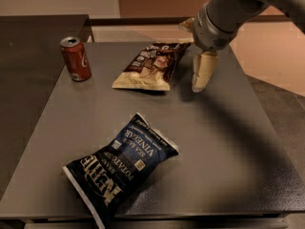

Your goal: Move brown chip bag near blue chip bag

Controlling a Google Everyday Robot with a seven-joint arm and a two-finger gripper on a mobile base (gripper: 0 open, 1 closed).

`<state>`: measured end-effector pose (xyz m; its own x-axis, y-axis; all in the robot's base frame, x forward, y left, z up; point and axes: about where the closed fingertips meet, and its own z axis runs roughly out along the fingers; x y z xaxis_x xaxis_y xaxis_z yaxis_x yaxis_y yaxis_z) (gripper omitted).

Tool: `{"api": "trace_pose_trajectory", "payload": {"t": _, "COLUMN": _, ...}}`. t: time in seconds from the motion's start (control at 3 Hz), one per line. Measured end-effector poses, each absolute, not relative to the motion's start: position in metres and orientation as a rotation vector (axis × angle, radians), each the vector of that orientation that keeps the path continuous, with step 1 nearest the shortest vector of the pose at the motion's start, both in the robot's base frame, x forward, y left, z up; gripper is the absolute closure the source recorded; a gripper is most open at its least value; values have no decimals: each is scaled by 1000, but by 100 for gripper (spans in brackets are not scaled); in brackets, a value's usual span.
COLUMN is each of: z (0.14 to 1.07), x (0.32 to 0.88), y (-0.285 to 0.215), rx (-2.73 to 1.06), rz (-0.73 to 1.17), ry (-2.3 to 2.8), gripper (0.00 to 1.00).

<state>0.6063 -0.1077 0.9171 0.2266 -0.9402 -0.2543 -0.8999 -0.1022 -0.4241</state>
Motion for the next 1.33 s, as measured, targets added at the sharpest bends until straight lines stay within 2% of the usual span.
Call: {"api": "trace_pose_trajectory", "payload": {"t": 1.33, "z": 866, "x": 682, "y": -73, "rx": -2276, "rz": -171, "ry": 1593, "gripper": 0}}
